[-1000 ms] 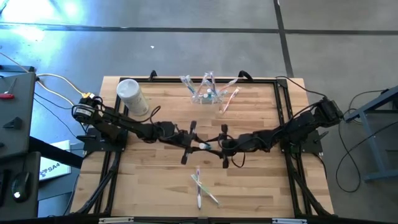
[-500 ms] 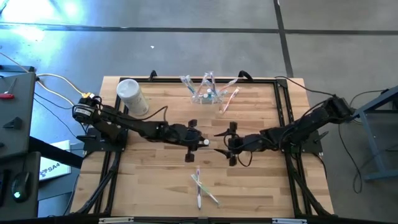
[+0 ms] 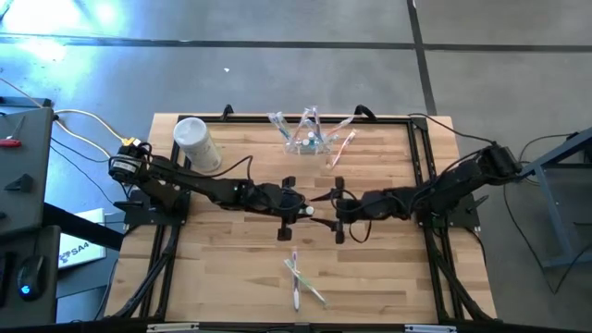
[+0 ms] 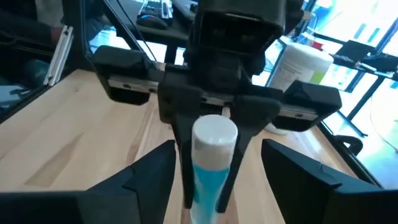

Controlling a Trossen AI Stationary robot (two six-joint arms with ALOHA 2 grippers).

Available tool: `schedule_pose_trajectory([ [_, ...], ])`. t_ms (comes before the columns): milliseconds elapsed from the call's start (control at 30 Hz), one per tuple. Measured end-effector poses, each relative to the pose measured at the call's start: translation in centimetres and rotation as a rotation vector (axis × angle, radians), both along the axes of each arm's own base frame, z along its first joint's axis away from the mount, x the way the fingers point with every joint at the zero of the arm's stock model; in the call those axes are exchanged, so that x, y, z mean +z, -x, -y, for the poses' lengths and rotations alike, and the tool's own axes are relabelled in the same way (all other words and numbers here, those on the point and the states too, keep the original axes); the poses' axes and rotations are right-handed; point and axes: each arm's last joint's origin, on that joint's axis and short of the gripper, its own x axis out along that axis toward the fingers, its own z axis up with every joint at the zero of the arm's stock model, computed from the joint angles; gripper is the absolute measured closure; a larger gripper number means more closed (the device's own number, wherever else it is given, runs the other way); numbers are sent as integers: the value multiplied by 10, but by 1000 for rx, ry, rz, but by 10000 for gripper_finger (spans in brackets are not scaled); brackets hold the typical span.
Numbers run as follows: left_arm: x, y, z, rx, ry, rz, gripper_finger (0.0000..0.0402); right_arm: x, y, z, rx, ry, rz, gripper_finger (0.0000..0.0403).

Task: Pick & Place toothbrushing station
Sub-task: Put the mouthwash into the transparent organizer

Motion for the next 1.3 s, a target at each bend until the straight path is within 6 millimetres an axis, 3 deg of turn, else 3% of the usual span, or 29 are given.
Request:
schedule_pose_trajectory([
  [333,0,0,0,3,-2,2,338,4,-4,11,95,-26,39,180],
  [767,1,0,0,10,-3,13,338,5,-6,17,178,-63,49,302],
  [900,1,-1,-1,11,-4,16,338,6,-6,17,169,-62,52,294],
  [1133,1,-1,-1,21,-19,18,338,5,-6,18,156,-61,43,231],
  [1300,2,-1,-1,22,-34,20,338,4,-7,22,131,-33,39,231],
])
